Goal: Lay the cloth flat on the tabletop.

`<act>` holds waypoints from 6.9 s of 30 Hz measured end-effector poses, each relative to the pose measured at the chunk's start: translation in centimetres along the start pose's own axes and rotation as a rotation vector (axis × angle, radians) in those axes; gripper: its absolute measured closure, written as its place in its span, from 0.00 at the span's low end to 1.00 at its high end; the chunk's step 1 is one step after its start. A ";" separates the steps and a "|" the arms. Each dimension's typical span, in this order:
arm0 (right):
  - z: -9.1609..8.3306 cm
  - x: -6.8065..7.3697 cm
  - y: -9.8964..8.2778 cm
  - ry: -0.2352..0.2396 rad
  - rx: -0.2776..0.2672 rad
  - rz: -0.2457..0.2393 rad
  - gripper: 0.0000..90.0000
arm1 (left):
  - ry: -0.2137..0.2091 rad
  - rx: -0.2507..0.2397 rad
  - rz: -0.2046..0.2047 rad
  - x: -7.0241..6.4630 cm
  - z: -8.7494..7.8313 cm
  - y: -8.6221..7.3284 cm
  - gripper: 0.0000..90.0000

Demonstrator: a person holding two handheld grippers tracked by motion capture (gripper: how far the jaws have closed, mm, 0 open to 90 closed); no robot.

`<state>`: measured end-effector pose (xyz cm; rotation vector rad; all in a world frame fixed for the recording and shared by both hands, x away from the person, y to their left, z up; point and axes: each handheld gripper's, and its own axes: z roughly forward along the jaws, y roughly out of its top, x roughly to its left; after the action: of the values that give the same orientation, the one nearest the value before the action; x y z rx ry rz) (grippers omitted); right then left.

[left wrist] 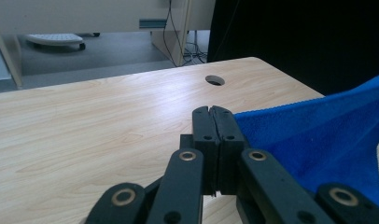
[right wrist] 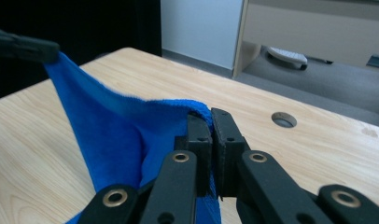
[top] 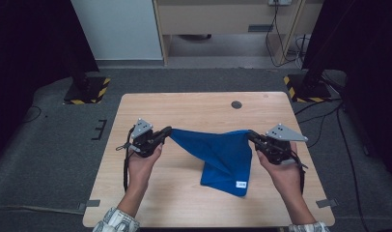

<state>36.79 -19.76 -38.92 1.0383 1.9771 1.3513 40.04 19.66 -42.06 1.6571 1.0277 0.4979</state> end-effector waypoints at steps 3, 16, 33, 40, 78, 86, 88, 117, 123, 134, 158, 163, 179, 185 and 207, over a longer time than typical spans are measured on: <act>0.1 -0.1 -0.1 -0.005 0.002 0.002 0.97 | 0.005 0.004 -0.006 -0.2 -0.4 0.3 0.99; -1.2 -0.8 2.5 0.001 0.010 -0.019 0.96 | 0.020 0.014 0.043 -1.6 -1.5 3.2 0.99; 6.9 -5.5 -0.9 -0.002 0.129 0.055 0.96 | 0.091 0.163 0.059 1.3 4.7 3.1 0.98; 8.6 -7.0 -1.5 -0.002 0.161 0.072 0.96 | 0.104 0.185 0.049 1.7 6.4 3.0 0.98; 16.4 -9.2 -3.1 -0.091 0.285 0.161 0.33 | 0.168 0.161 -0.107 5.9 11.7 0.1 0.40; 16.7 -8.7 -3.1 -0.101 0.273 0.144 0.21 | 0.152 0.150 -0.093 5.5 11.6 0.3 0.35; 16.7 -8.7 -3.1 -0.101 0.274 0.138 0.19 | 0.154 0.159 -0.084 5.4 11.6 0.3 0.35; 15.2 -9.5 -2.3 -0.084 0.311 0.107 0.16 | 0.127 0.265 -0.018 4.5 13.7 -2.0 0.75; 14.5 -9.7 -2.4 -0.090 0.311 0.110 0.19 | 0.125 0.208 -0.066 4.9 13.1 -1.5 0.58; 12.8 -8.9 -3.9 -0.039 0.307 0.081 0.42 | 0.101 0.147 -0.051 3.5 12.6 -0.5 0.40; 9.3 -2.8 -8.0 0.137 0.292 0.044 0.67 | 0.068 0.169 -0.014 2.4 8.4 -4.1 0.37; 8.9 -2.7 -8.6 0.150 0.284 0.055 0.69 | 0.084 0.201 -0.005 2.6 7.6 -4.4 0.32; 6.7 -1.6 -8.3 0.154 0.262 0.081 0.55 | 0.149 0.233 0.008 3.8 2.8 -6.2 0.12; 6.5 -0.8 -8.2 0.154 0.263 0.072 0.50 | 0.171 0.257 0.018 4.8 1.5 -7.3 0.10; 6.5 1.9 -8.6 0.211 0.271 0.012 0.64 | 0.169 0.282 0.047 4.5 1.8 -7.8 0.10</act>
<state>38.10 -16.59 -49.31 1.0630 2.3652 1.2679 40.90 22.79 -50.71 1.9167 1.2293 0.5508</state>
